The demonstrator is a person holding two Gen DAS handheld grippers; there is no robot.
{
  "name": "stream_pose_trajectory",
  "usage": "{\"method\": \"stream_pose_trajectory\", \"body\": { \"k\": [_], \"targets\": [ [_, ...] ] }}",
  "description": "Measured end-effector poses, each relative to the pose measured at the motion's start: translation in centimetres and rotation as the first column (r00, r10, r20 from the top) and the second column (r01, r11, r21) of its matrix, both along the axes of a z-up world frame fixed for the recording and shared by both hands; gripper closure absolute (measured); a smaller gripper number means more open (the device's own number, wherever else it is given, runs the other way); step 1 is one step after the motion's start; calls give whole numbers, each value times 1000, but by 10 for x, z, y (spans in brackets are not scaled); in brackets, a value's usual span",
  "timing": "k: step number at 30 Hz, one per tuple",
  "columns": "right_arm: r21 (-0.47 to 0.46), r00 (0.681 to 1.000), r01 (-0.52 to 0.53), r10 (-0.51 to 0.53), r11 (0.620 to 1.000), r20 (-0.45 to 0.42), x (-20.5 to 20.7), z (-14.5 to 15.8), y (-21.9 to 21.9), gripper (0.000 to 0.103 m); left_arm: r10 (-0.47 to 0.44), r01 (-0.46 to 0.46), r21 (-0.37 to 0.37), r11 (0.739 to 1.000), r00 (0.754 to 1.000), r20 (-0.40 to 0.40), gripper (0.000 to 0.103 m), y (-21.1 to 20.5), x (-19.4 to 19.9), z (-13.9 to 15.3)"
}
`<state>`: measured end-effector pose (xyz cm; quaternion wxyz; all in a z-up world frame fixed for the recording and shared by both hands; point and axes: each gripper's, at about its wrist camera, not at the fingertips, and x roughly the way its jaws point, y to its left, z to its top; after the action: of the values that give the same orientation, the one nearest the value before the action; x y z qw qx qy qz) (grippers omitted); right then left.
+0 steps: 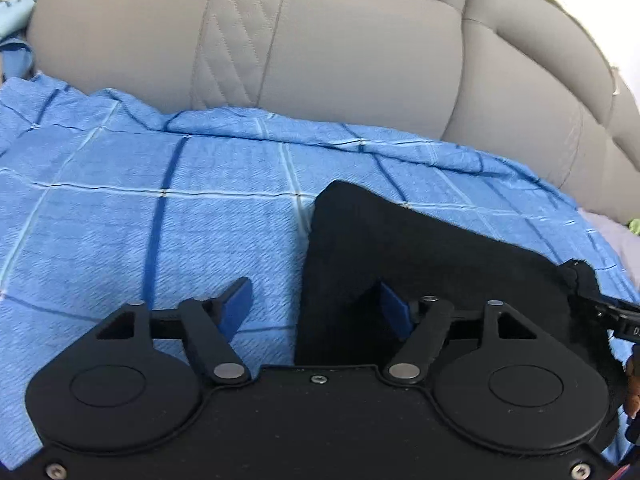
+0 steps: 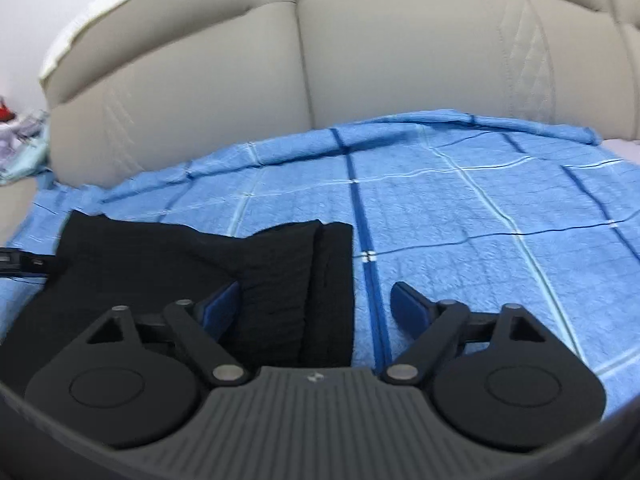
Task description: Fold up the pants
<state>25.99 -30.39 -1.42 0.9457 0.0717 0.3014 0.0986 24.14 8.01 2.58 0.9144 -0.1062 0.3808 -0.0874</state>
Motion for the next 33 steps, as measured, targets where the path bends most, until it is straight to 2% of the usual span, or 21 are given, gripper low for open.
{"method": "stream_pose_trajectory", "body": {
  "k": [2,3,4,5,8,11,14,16,17,21,25,26,27,28,29,30,32,33],
  "targets": [
    [7,999,-54,54,999,-1,5,-2,0,20,-23,23,-15,1000,1000,5,32,-3,5,-2],
    [-1,997,-82,82,997,3,7,-2,1,26,-33,34,-15,999,999,8,31,-4,7,-2],
    [10,994,-106,106,994,12,8,-3,1,41,-43,43,-12,999,999,10,30,-6,9,-3],
    [57,994,-108,107,993,11,11,-4,-2,44,-54,54,-11,998,998,11,29,-8,12,-3],
    [146,995,-101,99,984,23,11,-10,-12,45,-77,77,-21,997,997,10,25,-9,19,-4],
    [166,993,-118,115,979,26,13,-11,-15,45,-90,90,-50,995,996,8,18,-8,26,-4],
    [229,990,-136,141,964,-6,11,-8,-28,49,-120,119,-77,990,993,-3,17,-2,30,-4],
    [256,989,-136,145,957,-16,9,-10,-37,42,-136,134,-96,986,991,-6,15,2,31,-4],
    [255,989,-141,150,957,-15,10,-12,-38,42,-142,141,-100,985,990,-1,13,2,32,-5],
    [240,989,-146,148,960,9,22,-15,-29,42,-156,158,-59,986,987,39,10,-11,38,-9],
    [279,988,-151,150,948,25,29,-19,-28,42,-184,186,-42,982,982,41,10,-24,47,-7],
    [295,989,-146,145,944,25,29,-20,-30,42,-185,187,-59,981,982,37,15,-24,48,-6],
    [306,990,-143,141,941,27,29,-20,-31,55,-173,175,-66,982,984,33,18,-24,49,-6],
    [304,991,-130,128,944,27,28,-20,-30,59,-142,143,-55,988,990,26,31,-24,48,-4],
    [294,993,-121,118,948,28,27,-19,-27,63,-99,100,-34,994,995,27,58,-24,47,-3],
    [288,995,-101,98,952,27,25,-19,-25,66,-43,43,1,999,999,28,66,-24,44,-3],
    [293,998,-68,65,954,21,23,-16,-18,71,1,-1,3,1000,999,48,77,-23,37,-2],
    [279,998,-62,58,958,21,23,-12,-14,73,8,-10,33,999,998,66,79,-26,33,0]
  ]
}}
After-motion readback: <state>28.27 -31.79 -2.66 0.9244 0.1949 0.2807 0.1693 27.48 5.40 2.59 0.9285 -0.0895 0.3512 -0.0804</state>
